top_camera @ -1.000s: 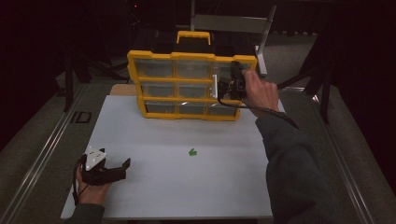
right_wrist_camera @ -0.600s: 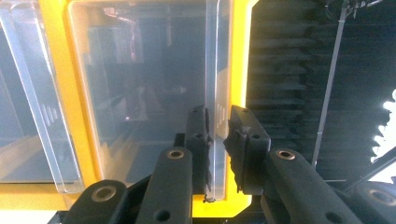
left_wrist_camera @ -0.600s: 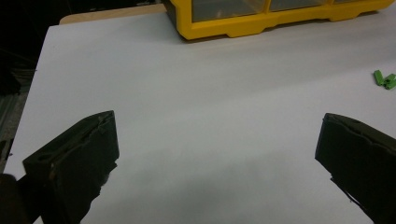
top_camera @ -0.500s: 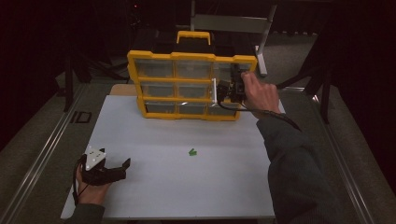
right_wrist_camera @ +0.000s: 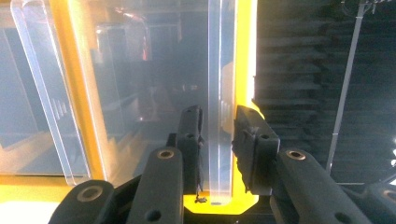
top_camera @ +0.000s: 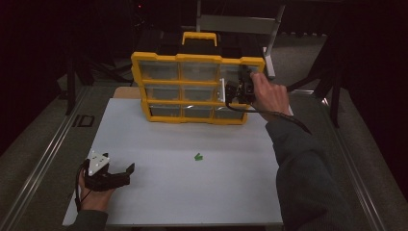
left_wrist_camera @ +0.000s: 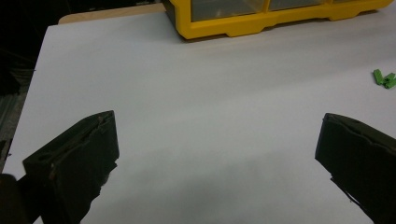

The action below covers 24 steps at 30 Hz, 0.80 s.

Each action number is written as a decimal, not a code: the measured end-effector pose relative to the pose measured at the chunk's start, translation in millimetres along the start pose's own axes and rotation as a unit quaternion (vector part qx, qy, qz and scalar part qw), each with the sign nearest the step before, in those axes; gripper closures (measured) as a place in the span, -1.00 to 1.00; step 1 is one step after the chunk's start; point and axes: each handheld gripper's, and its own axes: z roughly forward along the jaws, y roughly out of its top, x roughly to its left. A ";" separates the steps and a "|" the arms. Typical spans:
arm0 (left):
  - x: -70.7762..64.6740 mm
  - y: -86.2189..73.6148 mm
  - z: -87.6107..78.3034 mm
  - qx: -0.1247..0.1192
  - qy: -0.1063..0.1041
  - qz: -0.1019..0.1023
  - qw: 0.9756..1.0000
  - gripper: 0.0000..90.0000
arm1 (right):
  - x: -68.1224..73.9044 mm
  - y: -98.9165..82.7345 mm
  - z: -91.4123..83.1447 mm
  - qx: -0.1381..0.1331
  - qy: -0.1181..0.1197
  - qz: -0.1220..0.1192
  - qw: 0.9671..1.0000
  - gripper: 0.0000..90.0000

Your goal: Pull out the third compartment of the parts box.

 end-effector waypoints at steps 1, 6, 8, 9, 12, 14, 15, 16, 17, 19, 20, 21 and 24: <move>0.0 0.0 0.1 0.000 0.000 0.000 1.000 -1.00 | -0.3 -0.1 0.2 -0.001 0.000 0.000 1.000 0.60; 0.1 0.0 0.0 0.000 0.000 0.001 1.000 -1.00 | -2.5 0.5 0.8 -0.002 0.003 -0.005 1.000 0.70; 0.2 0.0 0.1 0.000 0.001 0.001 1.000 -1.00 | -3.4 0.8 1.0 0.000 0.005 -0.008 1.000 0.71; 0.2 0.1 0.0 0.000 0.000 0.001 1.000 -1.00 | -2.6 0.8 1.1 0.001 0.002 -0.010 1.000 0.72; 0.2 0.0 0.1 0.000 0.000 0.001 1.000 -1.00 | -1.2 1.0 1.0 0.002 -0.003 -0.014 1.000 0.73; 0.2 0.0 0.1 0.000 0.000 0.001 1.000 -1.00 | -0.4 0.9 0.9 0.002 -0.005 -0.015 1.000 0.74; 0.2 0.0 0.1 0.000 0.000 0.001 1.000 -1.00 | -0.3 0.9 0.7 0.001 -0.005 -0.015 1.000 0.74; 0.2 0.1 0.0 0.000 0.000 0.001 1.000 -1.00 | -0.6 0.8 0.7 0.000 -0.005 -0.018 1.000 0.74; 0.3 0.0 0.0 0.000 0.000 0.001 1.000 -1.00 | -0.5 0.6 0.4 0.000 -0.004 -0.017 1.000 0.74; 0.3 0.0 0.0 0.000 0.000 0.001 1.000 -1.00 | -0.2 0.2 -0.7 0.001 -0.003 -0.016 1.000 0.74; 0.2 0.0 0.0 0.000 0.000 0.001 1.000 -1.00 | 0.0 0.1 -1.2 0.000 -0.005 -0.019 1.000 0.74; 0.1 0.1 -0.1 0.000 0.000 0.001 1.000 -1.00 | 0.0 0.1 -1.7 0.000 -0.004 -0.021 1.000 0.74; 0.2 0.0 0.1 0.000 0.000 0.001 1.000 -1.00 | 0.6 0.0 -3.2 0.000 -0.004 -0.019 1.000 0.74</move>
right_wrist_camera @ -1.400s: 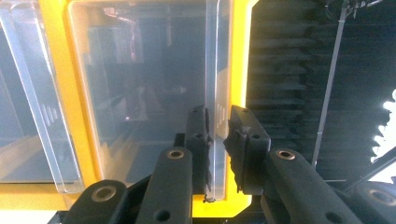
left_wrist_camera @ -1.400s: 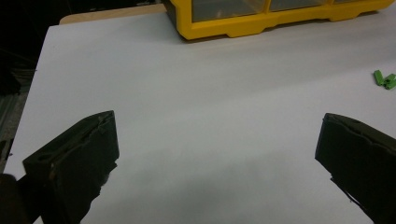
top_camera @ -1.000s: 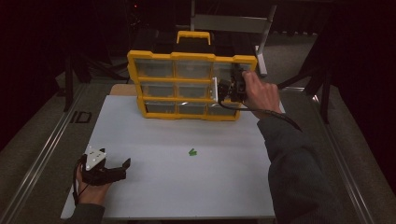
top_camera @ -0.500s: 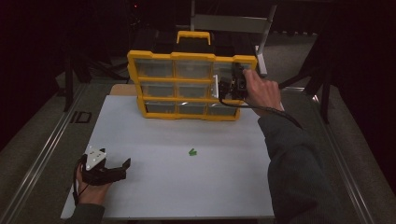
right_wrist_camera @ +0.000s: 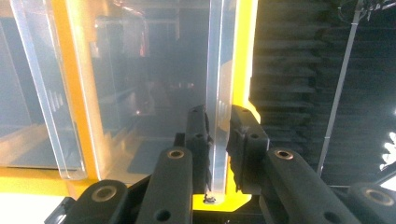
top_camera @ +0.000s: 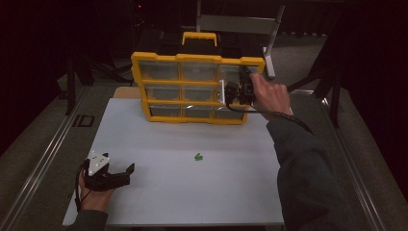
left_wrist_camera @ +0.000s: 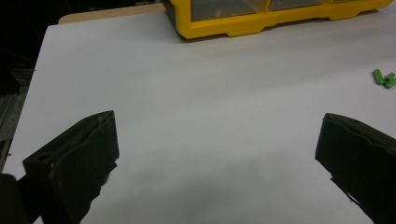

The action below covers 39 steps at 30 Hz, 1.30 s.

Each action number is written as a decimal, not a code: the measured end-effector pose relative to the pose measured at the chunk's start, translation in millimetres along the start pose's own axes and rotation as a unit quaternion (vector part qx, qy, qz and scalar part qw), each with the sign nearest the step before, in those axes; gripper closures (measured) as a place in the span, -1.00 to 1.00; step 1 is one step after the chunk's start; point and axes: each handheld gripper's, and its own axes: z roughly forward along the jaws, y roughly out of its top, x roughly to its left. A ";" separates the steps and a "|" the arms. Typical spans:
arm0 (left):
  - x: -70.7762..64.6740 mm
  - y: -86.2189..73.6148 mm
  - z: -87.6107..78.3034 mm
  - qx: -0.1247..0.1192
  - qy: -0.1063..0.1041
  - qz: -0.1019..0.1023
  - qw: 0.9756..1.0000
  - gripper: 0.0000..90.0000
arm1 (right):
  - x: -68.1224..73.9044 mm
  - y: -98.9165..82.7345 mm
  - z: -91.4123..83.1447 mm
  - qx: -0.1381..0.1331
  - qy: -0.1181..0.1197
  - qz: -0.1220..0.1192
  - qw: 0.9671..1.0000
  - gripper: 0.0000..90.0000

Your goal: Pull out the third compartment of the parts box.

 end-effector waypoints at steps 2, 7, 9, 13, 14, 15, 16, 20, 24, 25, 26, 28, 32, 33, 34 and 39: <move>0.1 0.0 -0.1 0.000 0.000 0.000 1.000 -1.00 | 0.1 -0.1 -2.1 -0.001 0.000 -0.001 1.000 0.75; 0.0 0.0 0.0 0.000 0.000 0.000 1.000 -1.00 | -1.4 -0.3 -6.9 0.000 0.005 -0.002 1.000 0.75; -0.1 0.0 0.1 0.000 0.000 0.000 1.000 -1.00 | -1.7 -0.7 -8.6 -0.002 0.005 -0.004 1.000 0.75; 0.1 0.0 0.1 0.000 -0.001 0.000 1.000 -1.00 | -2.4 -0.9 -11.4 -0.004 0.006 -0.006 1.000 0.75; 0.0 0.0 0.1 0.000 0.000 -0.001 1.000 -1.00 | -2.4 -1.2 -13.2 -0.004 0.008 -0.007 1.000 0.75; -0.2 0.0 0.2 0.000 0.000 -0.001 1.000 -1.00 | -2.2 -1.2 -14.7 -0.005 0.006 -0.007 1.000 0.75; -0.2 0.0 0.2 0.000 0.000 -0.001 1.000 -1.00 | -1.9 -1.4 -15.7 -0.005 0.006 -0.006 1.000 0.75; -0.2 0.0 0.2 0.000 -0.001 -0.001 1.000 -1.00 | -0.5 -2.2 -18.7 -0.008 0.004 -0.005 1.000 0.75; 0.0 0.1 0.1 -0.001 -0.001 -0.002 1.000 -1.00 | 0.0 -3.1 -23.8 -0.011 0.002 -0.007 1.000 0.75; -0.1 0.1 0.1 -0.001 -0.001 -0.001 1.000 -1.00 | 0.1 -3.2 -25.2 -0.011 0.002 -0.007 1.000 0.75; -0.1 0.1 0.1 -0.001 -0.001 -0.001 1.000 -1.00 | 0.1 -3.2 -25.2 -0.011 0.002 -0.007 1.000 0.75; 0.0 0.2 0.0 0.000 0.000 0.000 1.000 -1.00 | 0.6 -3.9 -28.9 -0.013 0.003 -0.007 1.000 0.75; 0.1 0.1 0.0 0.001 0.000 0.000 1.000 -1.00 | 1.0 -4.7 -32.8 -0.014 0.003 -0.007 1.000 0.75; 0.0 0.1 0.1 0.000 0.000 0.000 1.000 -1.00 | 1.0 -4.9 -33.4 -0.016 0.001 -0.010 1.000 0.75; 0.0 0.2 0.0 0.001 0.000 0.000 1.000 -1.00 | 1.3 -5.3 -35.6 -0.017 0.001 -0.011 1.000 0.75; -0.1 0.2 0.0 0.000 0.000 0.000 1.000 -1.00 | 2.4 -5.8 -41.1 -0.017 0.001 -0.008 1.000 0.75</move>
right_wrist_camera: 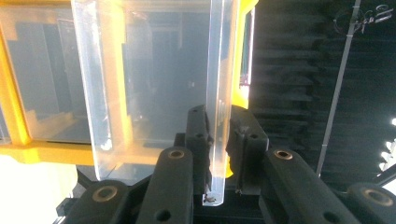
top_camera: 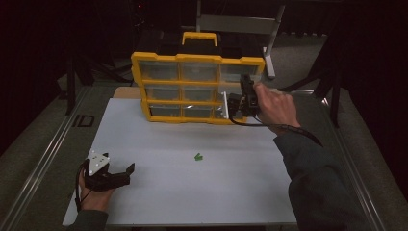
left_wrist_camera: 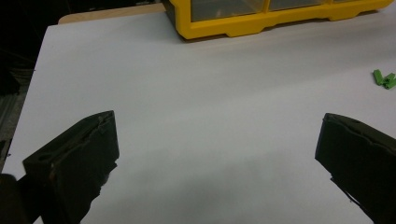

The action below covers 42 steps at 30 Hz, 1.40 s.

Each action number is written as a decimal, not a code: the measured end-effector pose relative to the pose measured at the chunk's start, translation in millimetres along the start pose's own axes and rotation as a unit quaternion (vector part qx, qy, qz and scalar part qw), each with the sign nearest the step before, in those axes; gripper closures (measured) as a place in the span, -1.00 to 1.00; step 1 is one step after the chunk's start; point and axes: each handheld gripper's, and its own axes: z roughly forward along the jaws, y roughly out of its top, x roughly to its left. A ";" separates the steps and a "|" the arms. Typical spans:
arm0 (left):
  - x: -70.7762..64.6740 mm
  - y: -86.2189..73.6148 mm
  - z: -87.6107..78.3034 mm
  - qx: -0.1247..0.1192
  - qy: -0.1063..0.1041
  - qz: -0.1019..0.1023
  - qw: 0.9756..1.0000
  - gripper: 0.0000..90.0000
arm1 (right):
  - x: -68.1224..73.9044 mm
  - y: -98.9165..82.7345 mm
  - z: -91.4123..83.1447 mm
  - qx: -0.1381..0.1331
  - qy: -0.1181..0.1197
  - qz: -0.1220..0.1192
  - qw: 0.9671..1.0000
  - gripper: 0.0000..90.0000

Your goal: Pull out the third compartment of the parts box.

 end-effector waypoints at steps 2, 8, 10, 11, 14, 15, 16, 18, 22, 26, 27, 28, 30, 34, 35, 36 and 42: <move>0.0 0.1 0.1 0.000 0.000 0.000 1.000 -1.00 | 0.4 0.0 -1.8 -0.001 0.000 -0.001 1.000 0.75; -0.1 0.1 0.2 0.000 0.000 0.000 1.000 -1.00 | 0.9 0.3 -6.8 -0.004 0.000 -0.004 1.000 0.75; -0.1 0.1 0.2 0.000 0.000 0.000 1.000 -1.00 | 1.0 0.4 -8.6 -0.005 -0.001 -0.005 1.000 0.75; -0.1 0.1 0.2 0.000 0.000 0.000 1.000 -1.00 | 0.9 0.5 -10.2 -0.008 -0.002 -0.008 1.000 0.75; -0.1 0.0 0.3 0.000 0.000 0.000 1.000 -1.00 | 1.5 0.4 -12.0 -0.008 -0.002 -0.007 1.000 0.75; -0.1 0.0 0.3 0.000 0.000 0.000 1.000 -1.00 | 2.2 0.1 -14.0 -0.008 -0.003 -0.006 1.000 0.75; -0.1 0.0 0.3 0.000 0.000 0.000 1.000 -1.00 | 2.3 -0.2 -14.7 -0.010 -0.005 -0.007 1.000 0.75; -0.1 0.0 0.3 0.000 0.000 -0.001 1.000 -1.00 | 2.7 -0.6 -16.9 -0.011 -0.005 -0.007 1.000 0.75; -0.2 0.0 0.2 0.000 0.000 0.000 1.000 -1.00 | 3.9 -1.8 -20.8 -0.013 -0.008 -0.008 1.000 0.75; -0.1 0.1 0.4 0.000 0.000 0.000 1.000 -1.00 | 4.3 -2.8 -25.0 -0.017 -0.009 -0.010 1.000 0.75; -0.1 0.1 0.4 0.000 0.000 0.000 1.000 -1.00 | 4.5 -2.8 -26.0 -0.018 -0.010 -0.010 1.000 0.75; -0.1 0.1 0.5 0.001 0.000 0.000 1.000 -1.00 | 4.4 -2.7 -27.1 -0.020 -0.010 -0.012 1.000 0.75; -0.1 0.1 0.4 0.001 0.000 0.000 1.000 -1.00 | 4.8 -2.3 -29.3 -0.021 -0.011 -0.011 1.000 0.75; -0.1 0.1 0.4 0.000 0.000 0.000 1.000 -1.00 | 5.4 -2.0 -31.0 -0.023 -0.012 -0.013 1.000 0.75; -0.1 0.1 0.4 0.001 0.000 0.000 1.000 -1.00 | 5.9 -2.3 -31.4 -0.024 -0.012 -0.012 1.000 0.75; -0.1 0.1 0.4 0.000 0.000 -0.001 1.000 -1.00 | 6.7 -2.8 -32.6 -0.026 -0.013 -0.014 0.999 0.75; -0.2 0.1 0.4 0.001 -0.001 -0.001 1.000 -1.00 | 8.0 -6.5 -34.7 -0.031 -0.017 -0.013 0.999 0.75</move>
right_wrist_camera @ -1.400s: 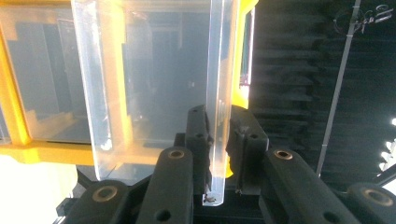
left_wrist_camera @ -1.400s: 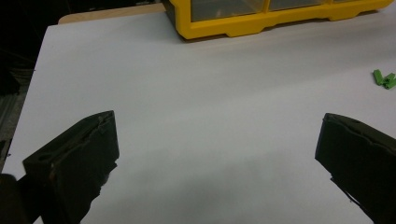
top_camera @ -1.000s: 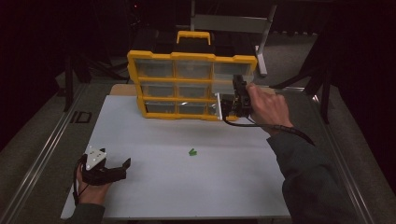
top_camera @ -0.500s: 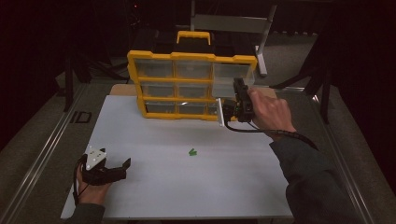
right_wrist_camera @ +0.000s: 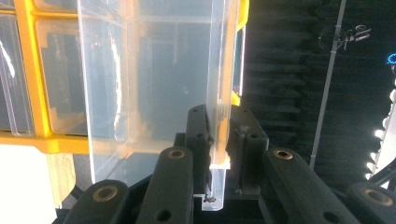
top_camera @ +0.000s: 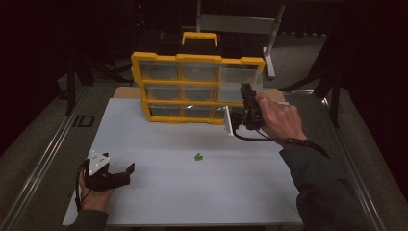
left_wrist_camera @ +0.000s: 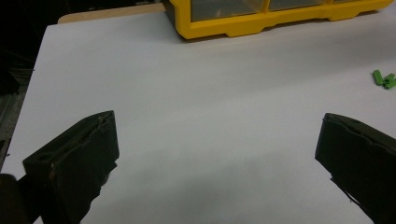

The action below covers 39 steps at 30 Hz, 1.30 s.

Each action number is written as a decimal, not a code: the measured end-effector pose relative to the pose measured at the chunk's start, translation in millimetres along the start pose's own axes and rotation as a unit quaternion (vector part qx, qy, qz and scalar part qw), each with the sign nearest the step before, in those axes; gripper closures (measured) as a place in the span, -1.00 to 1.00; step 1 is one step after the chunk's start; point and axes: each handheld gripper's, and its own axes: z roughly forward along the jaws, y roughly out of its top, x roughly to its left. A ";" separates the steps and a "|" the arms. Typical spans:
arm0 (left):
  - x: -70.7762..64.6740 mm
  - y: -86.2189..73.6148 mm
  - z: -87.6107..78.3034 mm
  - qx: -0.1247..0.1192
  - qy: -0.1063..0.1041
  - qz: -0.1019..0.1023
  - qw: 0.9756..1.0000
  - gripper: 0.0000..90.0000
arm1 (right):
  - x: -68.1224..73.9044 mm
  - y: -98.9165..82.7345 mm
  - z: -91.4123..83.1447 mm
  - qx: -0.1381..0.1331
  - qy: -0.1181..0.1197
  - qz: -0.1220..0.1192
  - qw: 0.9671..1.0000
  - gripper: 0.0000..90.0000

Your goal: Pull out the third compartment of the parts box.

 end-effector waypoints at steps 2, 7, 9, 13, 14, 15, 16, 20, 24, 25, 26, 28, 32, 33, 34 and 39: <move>-0.1 0.0 0.0 0.000 0.000 0.000 1.000 -1.00 | 0.2 -0.4 -0.4 0.001 0.001 0.000 1.000 0.75; -0.1 0.0 0.2 0.001 0.000 0.000 1.000 -1.00 | 1.5 -1.1 -1.8 -0.002 0.002 0.002 1.000 0.74; -0.1 0.0 0.1 0.000 0.000 0.000 1.000 -1.00 | 1.1 -1.7 -1.7 -0.003 0.005 0.006 1.000 0.73; 0.1 0.0 0.1 0.001 0.000 0.000 1.000 -1.00 | 1.4 -2.2 -1.5 -0.007 0.003 0.012 1.000 0.67; 0.1 0.0 0.1 0.001 0.000 0.000 1.000 -1.00 | 0.8 -2.6 -2.4 -0.012 -0.001 0.019 1.000 0.57; 0.1 0.0 0.1 0.001 0.000 0.000 1.000 -1.00 | 0.8 -2.6 -2.4 -0.012 -0.001 0.019 1.000 0.57; 0.0 0.0 0.1 0.001 0.000 0.000 1.000 -1.00 | 0.6 -2.9 -3.2 -0.013 -0.004 0.025 1.000 0.53; -0.1 0.0 0.1 0.001 0.000 0.000 1.000 -1.00 | -2.6 -5.2 -5.8 -0.029 0.001 0.047 0.998 0.42; -0.2 0.0 0.2 0.001 0.000 0.000 1.000 -1.00 | -4.1 -8.9 -7.9 -0.037 0.010 0.077 0.996 0.36; -0.2 0.0 0.1 0.002 0.000 0.000 1.000 -1.00 | -4.7 -9.9 -8.5 -0.039 0.014 0.083 0.996 0.35; -0.2 0.0 0.2 0.001 0.000 0.000 1.000 -1.00 | -5.1 -11.9 -9.6 -0.043 0.021 0.101 0.994 0.32; -0.1 -0.1 0.3 0.001 0.000 0.000 1.000 -1.00 | -5.1 -11.9 -9.6 -0.043 0.021 0.101 0.994 0.32; 0.1 -0.2 0.4 0.002 0.000 0.000 1.000 -1.00 | -6.2 -16.6 -13.3 -0.052 0.045 0.144 0.987 0.32; 0.1 -0.2 0.5 0.002 0.000 -0.001 1.000 -1.00 | -6.2 -17.2 -14.2 -0.056 0.053 0.155 0.985 0.32; 0.1 -0.2 0.6 0.002 0.000 -0.001 1.000 -1.00 | -6.4 -17.9 -14.9 -0.060 0.058 0.164 0.983 0.32; 0.1 -0.2 1.1 0.003 0.001 0.001 1.000 -1.00 | -4.6 -20.1 -17.5 -0.078 0.090 0.209 0.971 0.29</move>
